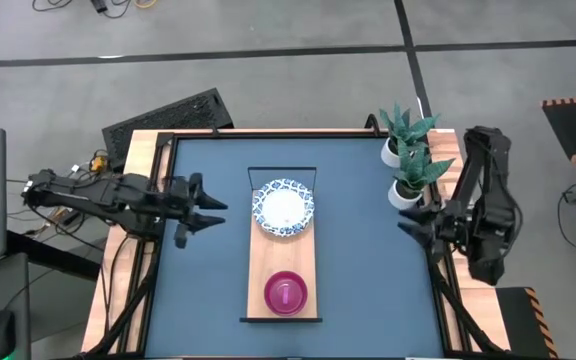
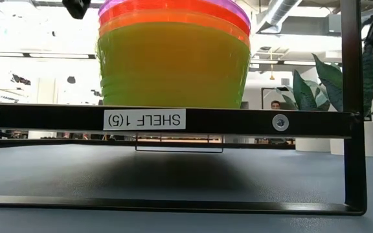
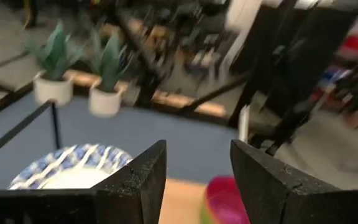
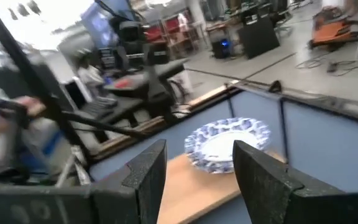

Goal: Place and stack bowls onto a shelf
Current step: Return to Home Position

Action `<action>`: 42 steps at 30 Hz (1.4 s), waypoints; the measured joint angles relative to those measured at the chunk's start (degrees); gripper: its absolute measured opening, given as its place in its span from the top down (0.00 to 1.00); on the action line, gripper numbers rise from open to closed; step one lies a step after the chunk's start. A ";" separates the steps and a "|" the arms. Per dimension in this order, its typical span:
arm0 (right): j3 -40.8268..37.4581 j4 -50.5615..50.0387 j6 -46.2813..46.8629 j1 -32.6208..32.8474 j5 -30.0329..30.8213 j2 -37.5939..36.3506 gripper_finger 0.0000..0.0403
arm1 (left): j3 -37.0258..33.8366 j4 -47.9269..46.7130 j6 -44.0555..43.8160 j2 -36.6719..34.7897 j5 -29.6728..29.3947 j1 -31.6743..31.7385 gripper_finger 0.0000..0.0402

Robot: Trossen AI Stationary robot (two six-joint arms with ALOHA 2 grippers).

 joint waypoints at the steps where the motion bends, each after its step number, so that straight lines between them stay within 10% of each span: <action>1: -1.12 2.90 -0.08 1.15 0.45 -0.37 0.48 | -1.95 2.52 -0.26 -1.95 0.93 0.33 0.60; 10: 2.58 31.95 -21.25 3.67 -3.14 -1.01 0.48 | -18.64 16.70 -8.24 -17.14 2.92 0.64 0.60; 18: 9.89 62.36 -52.58 -8.26 -44.59 -0.94 0.48 | -20.20 18.03 -13.68 -21.22 2.46 0.64 0.60; 22: 10.13 60.87 -67.40 -16.59 -52.92 -1.73 0.48 | -20.20 21.66 -10.90 -21.18 4.25 0.62 0.60; 27: 7.75 50.62 -70.00 -29.24 -53.06 -7.80 0.48 | -19.42 21.31 -9.27 -22.67 3.72 1.70 0.60; 32: 0.75 54.84 -73.59 -39.02 -66.96 -17.97 0.48 | -18.93 18.20 -9.65 -26.79 6.00 2.66 0.60; 42: -26.04 65.50 -67.44 -45.54 -64.88 -36.31 0.48 | -20.82 7.37 -6.19 -34.90 5.04 2.69 0.60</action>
